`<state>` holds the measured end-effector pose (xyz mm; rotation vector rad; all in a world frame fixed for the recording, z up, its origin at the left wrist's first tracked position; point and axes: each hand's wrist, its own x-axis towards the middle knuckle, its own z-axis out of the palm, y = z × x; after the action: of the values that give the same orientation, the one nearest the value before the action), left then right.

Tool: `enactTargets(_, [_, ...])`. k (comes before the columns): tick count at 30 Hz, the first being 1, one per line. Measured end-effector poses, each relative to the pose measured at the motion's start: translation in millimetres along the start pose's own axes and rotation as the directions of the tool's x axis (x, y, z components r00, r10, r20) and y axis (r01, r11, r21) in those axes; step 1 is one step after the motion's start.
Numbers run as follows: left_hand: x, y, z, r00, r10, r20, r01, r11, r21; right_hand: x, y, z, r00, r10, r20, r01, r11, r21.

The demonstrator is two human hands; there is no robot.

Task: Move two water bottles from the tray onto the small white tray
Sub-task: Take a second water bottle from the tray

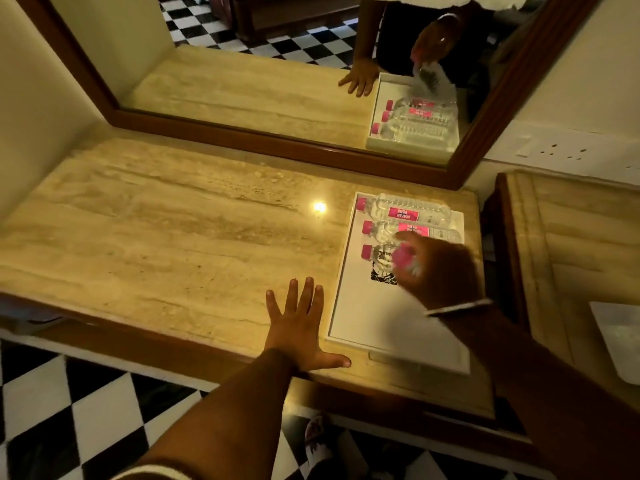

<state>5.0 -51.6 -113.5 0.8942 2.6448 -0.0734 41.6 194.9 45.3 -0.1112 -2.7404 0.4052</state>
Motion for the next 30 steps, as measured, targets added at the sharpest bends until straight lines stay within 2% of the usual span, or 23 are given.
enactTargets(3, [0, 0, 1, 1.000, -0.006, 0.015, 0.006, 1.000, 0.000, -23, 24, -37, 0.957, 0.264, -0.119, -0.245, 0.957, 0.154])
enactTargets(5, [0, 0, 0, 1.000, -0.007, 0.023, 0.007, 1.000, -0.007, -37, 31, -41, 0.930, 0.333, -0.157, -0.307, 0.937, 0.166])
enactTargets(10, [-1, 2, -4, 0.999, -0.015, 0.033, 0.015, 1.000, -0.010, -54, 33, -28, 0.909, 0.380, -0.174, -0.325, 0.904, 0.278])
enactTargets(16, [-3, 4, -9, 0.998, -0.030, 0.054, 0.032, 0.999, -0.032, -67, 32, -31, 0.911, 0.361, -0.200, -0.267, 0.885, 0.382])
enactTargets(24, [-2, 3, -28, 0.994, -0.026, 0.109, 0.033, 0.997, -0.068, -93, 42, -67, 0.910, 0.353, -0.216, -0.279, 0.908, 0.311])
enactTargets(27, [-4, 26, -49, 1.000, -0.020, 0.021, 0.021, 0.996, -0.083, -112, 51, -103, 0.892, 0.366, -0.266, -0.265, 0.899, 0.348])
enactTargets(30, [5, 78, -69, 0.997, 0.046, -0.059, -0.051, 0.995, -0.083, -131, 67, -144, 0.858, 0.403, -0.317, -0.247, 0.867, 0.433])
